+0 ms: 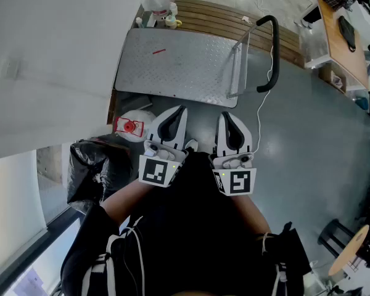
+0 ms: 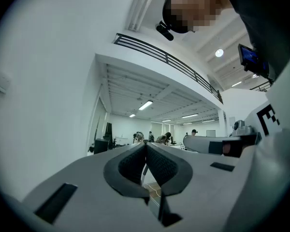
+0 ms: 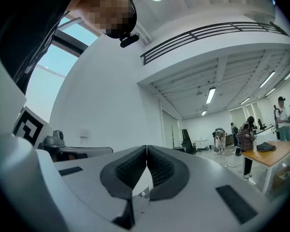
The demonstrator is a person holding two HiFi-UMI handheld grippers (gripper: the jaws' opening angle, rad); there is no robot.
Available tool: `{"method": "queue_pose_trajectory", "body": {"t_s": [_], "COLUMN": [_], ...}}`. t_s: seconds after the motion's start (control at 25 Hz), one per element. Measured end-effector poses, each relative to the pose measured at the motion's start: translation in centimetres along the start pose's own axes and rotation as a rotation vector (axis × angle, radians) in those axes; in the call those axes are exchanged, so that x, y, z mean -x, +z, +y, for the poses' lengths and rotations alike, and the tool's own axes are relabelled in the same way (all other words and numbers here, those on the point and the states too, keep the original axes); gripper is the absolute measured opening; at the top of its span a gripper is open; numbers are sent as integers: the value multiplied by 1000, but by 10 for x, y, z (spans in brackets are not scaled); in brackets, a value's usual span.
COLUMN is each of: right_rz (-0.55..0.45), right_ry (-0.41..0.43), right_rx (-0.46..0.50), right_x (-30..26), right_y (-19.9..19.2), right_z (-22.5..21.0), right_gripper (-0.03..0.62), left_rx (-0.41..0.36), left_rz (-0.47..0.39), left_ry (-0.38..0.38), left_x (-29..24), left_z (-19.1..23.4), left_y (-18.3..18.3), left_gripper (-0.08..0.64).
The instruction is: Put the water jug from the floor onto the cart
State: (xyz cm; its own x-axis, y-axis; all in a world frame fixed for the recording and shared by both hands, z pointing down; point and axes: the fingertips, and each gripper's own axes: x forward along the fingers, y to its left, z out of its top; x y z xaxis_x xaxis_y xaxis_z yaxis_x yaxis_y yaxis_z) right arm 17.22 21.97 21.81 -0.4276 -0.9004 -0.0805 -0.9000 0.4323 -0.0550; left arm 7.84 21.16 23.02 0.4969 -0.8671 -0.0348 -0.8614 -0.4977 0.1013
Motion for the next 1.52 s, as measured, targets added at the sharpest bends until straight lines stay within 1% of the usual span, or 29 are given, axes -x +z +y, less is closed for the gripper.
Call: {"method": "queue_pose_trajectory", "body": {"t_s": [0.2,0.36,0.76,0.84,1.0,1.16,1.36,1.52], "right_rz": [-8,-16,-1,7,19,36,62,80], "right_ry": [7,11,10,12,12,4,11,21], "right_rx": [7,-22,-26,-26,-24,-33,-49,-67], "right_x": [6,14,28,30,34,38,35,21], "right_y": [1,-1,-5,-7,-9,-13,-23,-33], "right_z": [2,5,16,18,21,21,28,29], "right_gripper": [18,18,18,18,18,18,20,19], "left_rx": [8,11,28,34,31,32,25,35], "left_rz": [-10,-15,-26,-37,-20,-27,19,52], "left_ry": [3,0,11,28,59,117,188,203], "left_x": [2,9,29,30,39,47,59,57], "left_z": [-4,-6,-7,-4,5,21,45,60], "left_y": [0,-2,-2,0,-5,-1,-10,-23], "left_gripper": [17,17,17,17,17,17,18,17]}}
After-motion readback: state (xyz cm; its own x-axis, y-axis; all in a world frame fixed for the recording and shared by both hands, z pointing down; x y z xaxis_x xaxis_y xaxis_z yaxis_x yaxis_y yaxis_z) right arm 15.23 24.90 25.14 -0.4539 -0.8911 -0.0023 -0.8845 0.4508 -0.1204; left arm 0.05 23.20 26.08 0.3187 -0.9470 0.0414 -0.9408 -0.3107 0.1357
